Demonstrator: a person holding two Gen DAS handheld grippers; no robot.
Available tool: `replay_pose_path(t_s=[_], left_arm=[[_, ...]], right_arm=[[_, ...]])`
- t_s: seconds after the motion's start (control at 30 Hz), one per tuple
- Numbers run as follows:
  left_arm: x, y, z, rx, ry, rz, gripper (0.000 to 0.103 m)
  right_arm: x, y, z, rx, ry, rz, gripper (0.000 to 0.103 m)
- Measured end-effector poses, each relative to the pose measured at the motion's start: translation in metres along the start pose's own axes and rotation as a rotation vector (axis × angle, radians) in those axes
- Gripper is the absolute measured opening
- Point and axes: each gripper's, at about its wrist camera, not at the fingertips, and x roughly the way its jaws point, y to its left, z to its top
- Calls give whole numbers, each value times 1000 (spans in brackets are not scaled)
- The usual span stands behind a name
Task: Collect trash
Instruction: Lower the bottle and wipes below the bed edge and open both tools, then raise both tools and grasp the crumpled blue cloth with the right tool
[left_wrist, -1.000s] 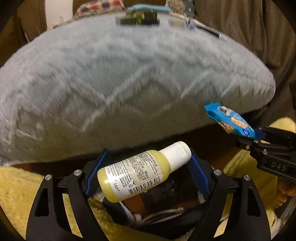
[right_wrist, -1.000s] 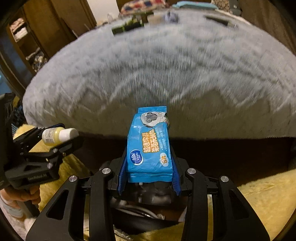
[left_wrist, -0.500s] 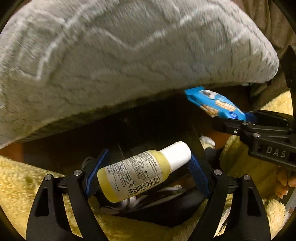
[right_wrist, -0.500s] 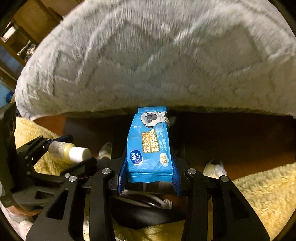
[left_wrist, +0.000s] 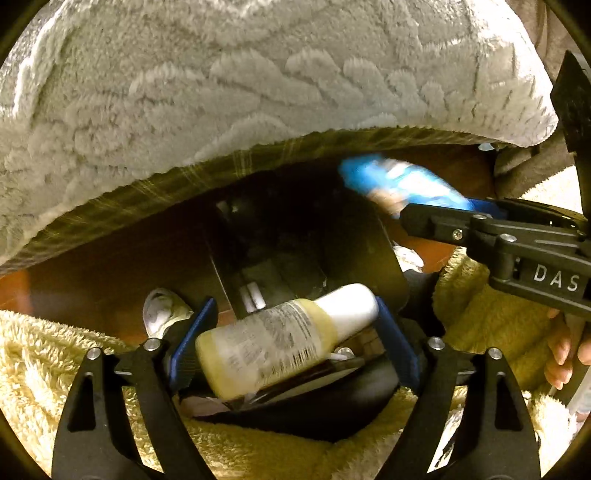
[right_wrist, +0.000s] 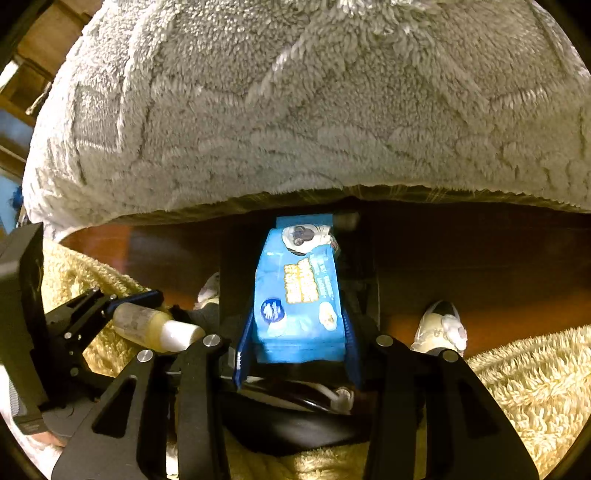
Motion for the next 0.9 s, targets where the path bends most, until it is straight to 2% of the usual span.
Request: replay_pose_path(t_s=[0.07, 0.23, 0.3, 0.47, 0.73, 0.9], left_arm=[[-2, -2, 0, 0, -11, -3, 86], [-11, -1, 2, -7, -34, 5, 88], [-16, 0, 4, -10, -48, 9, 88], [-39, 0, 6, -7, -118, 26, 88], [-80, 3, 17, -16, -244, 67, 88], [-103, 11, 26, -37, -295, 75, 88]], right_arm=[[-8, -6, 3, 4, -7, 0, 58], [-25, -9, 9, 7, -41, -8, 59], [-33, -12, 10, 5, -62, -11, 64], [-59, -13, 12, -5, -127, -13, 71], [-100, -8, 25, -36, -238, -28, 73], [-122, -13, 34, -43, -299, -41, 73]])
